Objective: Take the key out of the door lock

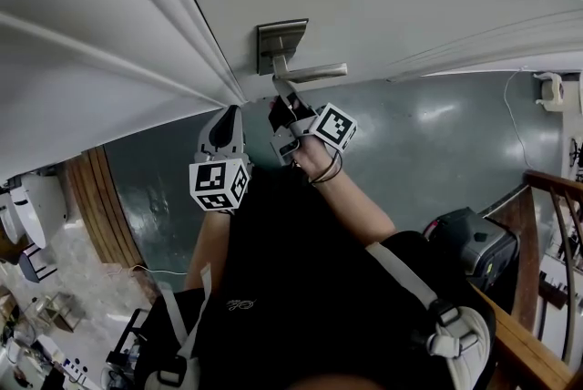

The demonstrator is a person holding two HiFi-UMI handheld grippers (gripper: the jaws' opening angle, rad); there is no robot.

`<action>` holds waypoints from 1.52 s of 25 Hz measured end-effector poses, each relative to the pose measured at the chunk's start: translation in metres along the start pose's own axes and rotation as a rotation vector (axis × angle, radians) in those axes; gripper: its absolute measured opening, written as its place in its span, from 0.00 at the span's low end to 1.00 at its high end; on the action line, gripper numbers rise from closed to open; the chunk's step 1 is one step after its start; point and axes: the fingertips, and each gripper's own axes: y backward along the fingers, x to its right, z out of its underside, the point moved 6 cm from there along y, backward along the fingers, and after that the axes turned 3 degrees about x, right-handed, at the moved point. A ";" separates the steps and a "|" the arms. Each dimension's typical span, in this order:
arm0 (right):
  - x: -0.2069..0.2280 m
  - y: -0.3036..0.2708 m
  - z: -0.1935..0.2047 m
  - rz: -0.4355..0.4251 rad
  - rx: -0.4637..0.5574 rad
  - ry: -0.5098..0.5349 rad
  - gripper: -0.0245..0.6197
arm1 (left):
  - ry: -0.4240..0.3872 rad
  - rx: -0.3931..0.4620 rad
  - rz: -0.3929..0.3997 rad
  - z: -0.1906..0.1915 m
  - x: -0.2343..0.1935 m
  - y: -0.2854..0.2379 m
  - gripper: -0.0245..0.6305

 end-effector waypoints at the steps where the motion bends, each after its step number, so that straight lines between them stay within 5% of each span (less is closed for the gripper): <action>1: 0.000 0.000 0.000 -0.009 -0.001 0.002 0.09 | 0.000 0.002 0.000 -0.001 0.000 0.000 0.08; 38: 0.010 0.005 0.003 0.009 0.036 0.001 0.09 | 0.007 0.001 0.007 0.010 -0.002 0.005 0.08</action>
